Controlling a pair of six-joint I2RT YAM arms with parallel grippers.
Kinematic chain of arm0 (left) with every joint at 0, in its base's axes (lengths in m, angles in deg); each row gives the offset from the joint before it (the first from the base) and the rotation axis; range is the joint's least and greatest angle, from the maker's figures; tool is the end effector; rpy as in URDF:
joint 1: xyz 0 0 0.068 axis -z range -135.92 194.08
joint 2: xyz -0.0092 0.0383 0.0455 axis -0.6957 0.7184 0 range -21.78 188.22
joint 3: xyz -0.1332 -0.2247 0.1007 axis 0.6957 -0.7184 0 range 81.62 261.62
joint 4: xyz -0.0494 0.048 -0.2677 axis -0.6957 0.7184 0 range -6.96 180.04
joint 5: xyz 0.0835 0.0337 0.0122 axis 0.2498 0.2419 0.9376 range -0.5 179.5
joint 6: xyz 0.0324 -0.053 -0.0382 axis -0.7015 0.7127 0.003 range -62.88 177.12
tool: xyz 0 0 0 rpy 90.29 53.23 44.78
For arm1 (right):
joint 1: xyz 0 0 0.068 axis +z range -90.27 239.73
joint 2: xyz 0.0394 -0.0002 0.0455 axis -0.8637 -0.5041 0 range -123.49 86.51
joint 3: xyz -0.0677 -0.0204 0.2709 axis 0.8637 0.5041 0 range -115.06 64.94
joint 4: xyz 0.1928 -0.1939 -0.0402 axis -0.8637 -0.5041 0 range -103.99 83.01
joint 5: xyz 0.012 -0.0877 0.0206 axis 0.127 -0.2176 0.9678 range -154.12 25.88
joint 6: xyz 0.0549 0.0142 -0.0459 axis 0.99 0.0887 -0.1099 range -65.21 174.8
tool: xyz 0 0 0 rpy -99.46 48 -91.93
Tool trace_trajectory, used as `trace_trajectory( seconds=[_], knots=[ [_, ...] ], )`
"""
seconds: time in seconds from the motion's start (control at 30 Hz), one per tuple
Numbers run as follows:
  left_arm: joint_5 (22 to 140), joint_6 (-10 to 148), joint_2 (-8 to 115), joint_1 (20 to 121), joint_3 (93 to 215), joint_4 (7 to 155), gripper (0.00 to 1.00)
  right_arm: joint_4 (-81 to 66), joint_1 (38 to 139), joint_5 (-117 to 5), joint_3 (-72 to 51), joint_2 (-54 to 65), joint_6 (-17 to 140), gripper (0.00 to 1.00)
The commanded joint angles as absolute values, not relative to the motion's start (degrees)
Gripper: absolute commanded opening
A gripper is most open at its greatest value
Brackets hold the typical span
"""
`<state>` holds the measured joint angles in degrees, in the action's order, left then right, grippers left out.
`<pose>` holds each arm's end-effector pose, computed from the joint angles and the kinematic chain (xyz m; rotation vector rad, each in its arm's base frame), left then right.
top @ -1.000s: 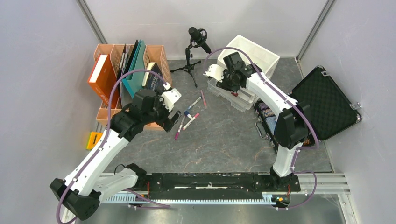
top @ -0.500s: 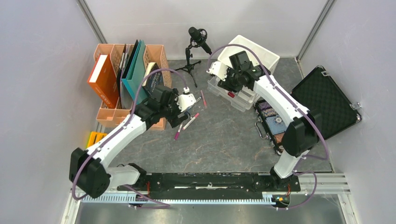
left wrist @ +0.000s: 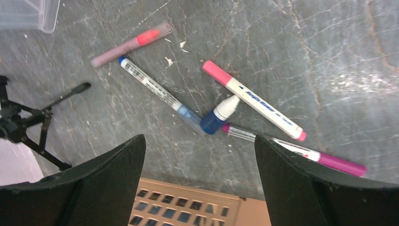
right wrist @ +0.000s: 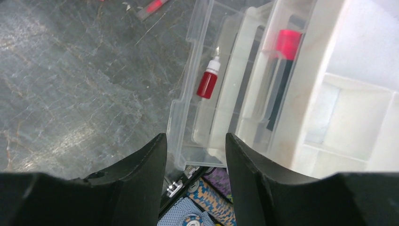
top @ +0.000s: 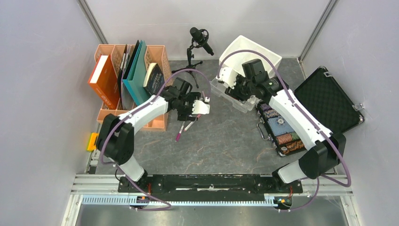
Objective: Organize the desk
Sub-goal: Place the stationery in the drawer.
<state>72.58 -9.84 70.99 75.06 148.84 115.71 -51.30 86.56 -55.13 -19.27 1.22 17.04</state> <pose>0.3030 -0.2023 0.2139 1.9737 1.5759 -0.1351 0.3113 0.1682 0.3436 -1.3204 1.9472 0.0924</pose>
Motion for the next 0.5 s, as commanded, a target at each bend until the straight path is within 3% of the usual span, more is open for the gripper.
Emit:
trace_trajectory(
  seconds=[0.0,0.47],
  knots=[
    [69.8,-19.1,76.3,75.1,155.3,120.5,0.90,-49.0,86.5,-54.5,-15.9,4.9,17.9,0.54],
    [71.7,-34.0,80.9,75.4,154.5,123.4,0.82,-49.1,86.5,-54.4,-13.4,7.5,18.0,0.53]
  ],
)
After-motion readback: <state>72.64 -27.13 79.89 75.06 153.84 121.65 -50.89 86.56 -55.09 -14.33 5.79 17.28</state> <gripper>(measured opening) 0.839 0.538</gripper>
